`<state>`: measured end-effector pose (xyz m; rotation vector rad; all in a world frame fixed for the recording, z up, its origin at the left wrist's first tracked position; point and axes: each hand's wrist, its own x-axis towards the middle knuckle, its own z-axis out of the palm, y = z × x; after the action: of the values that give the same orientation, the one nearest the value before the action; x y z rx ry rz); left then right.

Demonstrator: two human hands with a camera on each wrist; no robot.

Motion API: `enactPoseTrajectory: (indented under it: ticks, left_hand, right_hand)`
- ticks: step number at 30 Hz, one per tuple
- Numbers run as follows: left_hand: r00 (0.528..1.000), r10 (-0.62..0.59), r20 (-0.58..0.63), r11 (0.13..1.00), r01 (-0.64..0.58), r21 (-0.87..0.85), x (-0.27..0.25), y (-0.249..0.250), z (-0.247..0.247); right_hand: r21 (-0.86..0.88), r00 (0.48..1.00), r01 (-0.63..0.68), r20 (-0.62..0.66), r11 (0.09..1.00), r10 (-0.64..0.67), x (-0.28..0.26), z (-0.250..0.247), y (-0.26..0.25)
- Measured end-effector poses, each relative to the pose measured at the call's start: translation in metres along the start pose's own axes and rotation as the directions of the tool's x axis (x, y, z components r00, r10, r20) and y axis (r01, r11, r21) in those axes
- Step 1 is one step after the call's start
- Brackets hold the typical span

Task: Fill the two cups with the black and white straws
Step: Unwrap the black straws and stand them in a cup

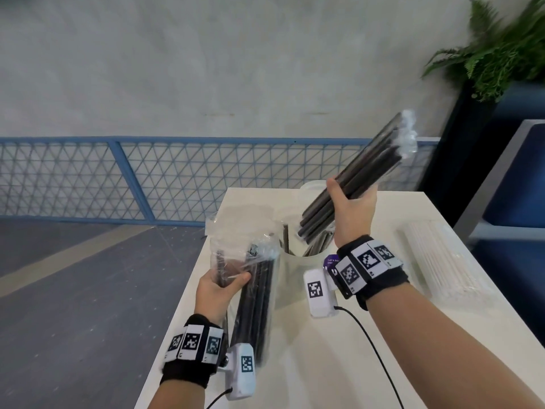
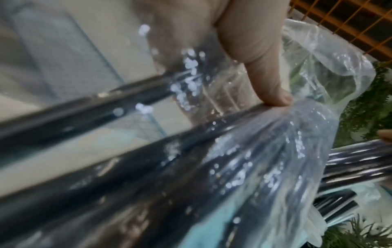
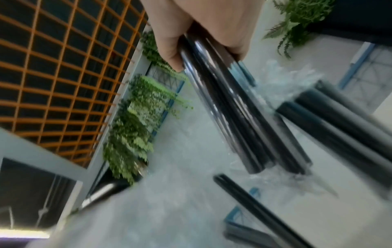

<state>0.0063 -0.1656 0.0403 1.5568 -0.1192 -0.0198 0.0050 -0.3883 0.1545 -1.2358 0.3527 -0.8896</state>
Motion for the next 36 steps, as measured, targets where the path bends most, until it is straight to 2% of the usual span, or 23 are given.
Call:
enactPoseTrajectory:
  ticks: [3, 7, 10, 13, 16, 19, 22, 26, 28, 30, 31, 33, 34, 36]
  left_hand:
    - [1.0, 0.01, 0.03, 1.0, -0.009, -0.03, -0.002, 0.002, 0.004]
    - [0.998, 0.011, 0.054, 0.997, -0.006, -0.082, -0.004, 0.0, 0.011]
    - [0.998, 0.001, 0.061, 0.994, 0.005, -0.105, -0.004, -0.003, 0.015]
    - [0.998, 0.0, 0.07, 0.996, 0.007, -0.092, -0.004, -0.007, 0.017]
    - [0.997, -0.014, 0.072, 0.993, 0.022, -0.113, -0.003, -0.009, 0.018]
    - [0.997, -0.02, 0.074, 0.991, 0.03, -0.131, -0.004, -0.009, 0.02]
    - [0.997, -0.015, 0.07, 0.991, 0.024, -0.128, -0.004, -0.008, 0.021]
    - [0.997, -0.019, 0.081, 0.989, 0.031, -0.147, -0.005, -0.008, 0.022]
    - [0.996, -0.022, 0.081, 0.988, 0.034, -0.152, -0.006, -0.008, 0.022]
    - [0.997, -0.019, 0.081, 0.987, 0.032, -0.158, -0.007, -0.009, 0.023]
    - [0.997, -0.017, 0.081, 0.987, 0.029, -0.159, -0.007, -0.01, 0.023]
    - [0.996, -0.012, 0.083, 0.985, 0.026, -0.168, -0.007, -0.012, 0.023]
    - [0.996, -0.007, 0.092, 0.984, 0.023, -0.174, -0.008, -0.012, 0.024]
    - [0.99, 0.021, 0.142, 0.981, 0.007, -0.194, -0.009, -0.013, 0.024]
  right_hand:
    - [-0.177, 0.996, 0.029, 0.087, 0.984, -0.014, -0.006, 0.001, 0.02]
    - [-0.387, 0.979, 0.036, 0.2, 0.921, 0.046, -0.011, -0.004, 0.045]
    - [-0.474, 0.962, 0.062, 0.264, 0.878, 0.075, -0.009, -0.006, 0.047]
    - [-0.43, 0.974, 0.115, 0.227, 0.896, -0.016, -0.005, -0.007, 0.04]
    - [-0.366, 0.96, 0.253, 0.211, 0.896, -0.185, -0.001, -0.008, 0.035]
    - [-0.532, 0.902, 0.424, 0.325, 0.733, -0.286, 0.004, -0.01, 0.046]
    - [-0.632, 0.854, 0.491, 0.484, 0.599, -0.19, 0.007, -0.013, 0.068]
    - [-0.58, 0.779, 0.526, 0.623, 0.623, -0.078, 0.007, -0.02, 0.083]
    - [-0.594, 0.745, 0.571, 0.665, 0.567, -0.054, 0.009, -0.022, 0.082]
    - [-0.64, 0.768, 0.604, 0.626, 0.475, -0.134, 0.006, -0.025, 0.072]
    - [-0.632, 0.781, 0.609, 0.583, 0.48, -0.225, 0.0, -0.026, 0.064]
    - [-0.531, 0.778, 0.617, 0.52, 0.58, -0.352, -0.021, -0.029, 0.042]
    - [-0.488, 0.781, 0.599, 0.531, 0.635, -0.328, -0.034, -0.031, 0.034]
    - [-0.492, 0.789, 0.5, 0.598, 0.712, -0.141, -0.056, -0.035, 0.029]
